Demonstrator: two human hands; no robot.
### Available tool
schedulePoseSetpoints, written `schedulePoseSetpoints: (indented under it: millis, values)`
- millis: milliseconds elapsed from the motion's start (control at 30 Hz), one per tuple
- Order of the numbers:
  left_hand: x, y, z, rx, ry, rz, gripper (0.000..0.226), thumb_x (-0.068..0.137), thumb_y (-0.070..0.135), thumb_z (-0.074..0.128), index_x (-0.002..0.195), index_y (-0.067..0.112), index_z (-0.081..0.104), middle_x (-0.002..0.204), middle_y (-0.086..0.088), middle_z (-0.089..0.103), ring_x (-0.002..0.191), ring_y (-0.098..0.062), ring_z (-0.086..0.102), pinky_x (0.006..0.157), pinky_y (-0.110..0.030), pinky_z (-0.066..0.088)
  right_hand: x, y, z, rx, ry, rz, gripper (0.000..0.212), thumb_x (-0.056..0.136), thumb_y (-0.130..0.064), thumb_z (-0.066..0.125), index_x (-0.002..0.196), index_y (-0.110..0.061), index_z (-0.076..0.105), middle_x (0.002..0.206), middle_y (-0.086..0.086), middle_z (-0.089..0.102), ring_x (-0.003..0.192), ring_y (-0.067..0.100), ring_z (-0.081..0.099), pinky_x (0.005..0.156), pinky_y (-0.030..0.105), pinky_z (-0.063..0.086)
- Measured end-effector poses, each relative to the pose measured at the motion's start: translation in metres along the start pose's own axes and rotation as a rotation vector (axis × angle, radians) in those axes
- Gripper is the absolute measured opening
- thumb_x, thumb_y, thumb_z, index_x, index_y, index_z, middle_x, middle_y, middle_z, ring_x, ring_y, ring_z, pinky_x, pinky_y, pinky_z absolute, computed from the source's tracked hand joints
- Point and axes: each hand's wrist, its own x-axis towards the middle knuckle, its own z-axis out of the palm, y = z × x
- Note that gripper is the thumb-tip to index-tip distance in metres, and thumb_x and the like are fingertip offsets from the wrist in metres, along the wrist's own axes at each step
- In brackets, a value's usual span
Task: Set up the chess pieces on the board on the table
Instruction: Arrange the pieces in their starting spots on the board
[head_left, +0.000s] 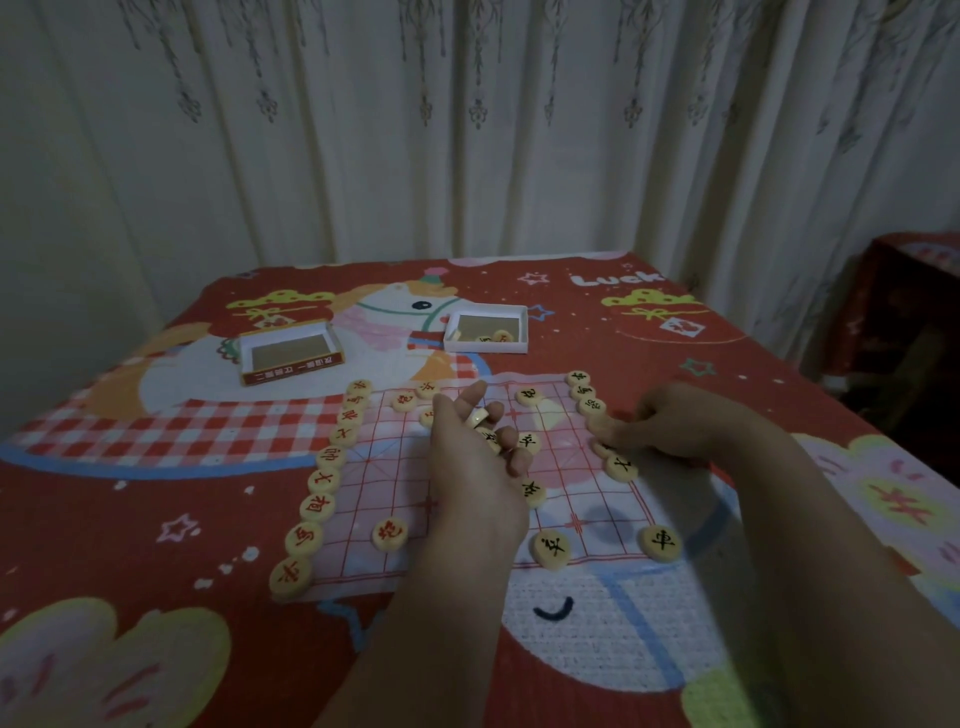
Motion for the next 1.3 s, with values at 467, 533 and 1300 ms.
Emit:
schedulePoseSetpoints:
  millis: [467,533,1300]
  values:
    - [-0.003,0.004,0.004,-0.146,-0.087,-0.089,0.026,0.104,0.025,0.039,0.117,0.012,0.057,0.079,-0.007,0.057,0.058,-0.017,0.049,0.054,-0.028,0.036,-0.001,-0.003,0.0,0.153,0.08,-0.049,0.035,0.092,-0.037,0.065,0.074,-0.008,0.058,0.068,0.007,0.051,0.059,0.018,0.047,0.055,0.026,0.038]
    - [-0.003,0.003,0.004,-0.135,-0.084,-0.082,0.026,0.104,0.026,0.039,0.117,0.012,0.057,0.079,-0.006,0.057,0.059,-0.017,0.05,0.054,-0.028,0.036,-0.004,0.0,-0.004,0.111,0.018,-0.038,0.034,0.087,-0.037,0.071,0.076,-0.008,0.058,0.071,0.006,0.053,0.061,0.019,0.048,0.057,0.027,0.038]
    - [-0.001,0.002,0.005,-0.101,-0.044,-0.064,0.035,0.106,0.037,0.035,0.104,0.015,0.061,0.073,-0.004,0.057,0.056,-0.016,0.047,0.055,-0.027,0.032,-0.011,0.009,-0.012,0.132,-0.127,-0.055,0.043,0.065,-0.043,0.087,0.076,-0.014,0.057,0.068,0.003,0.055,0.063,0.017,0.048,0.058,0.028,0.041]
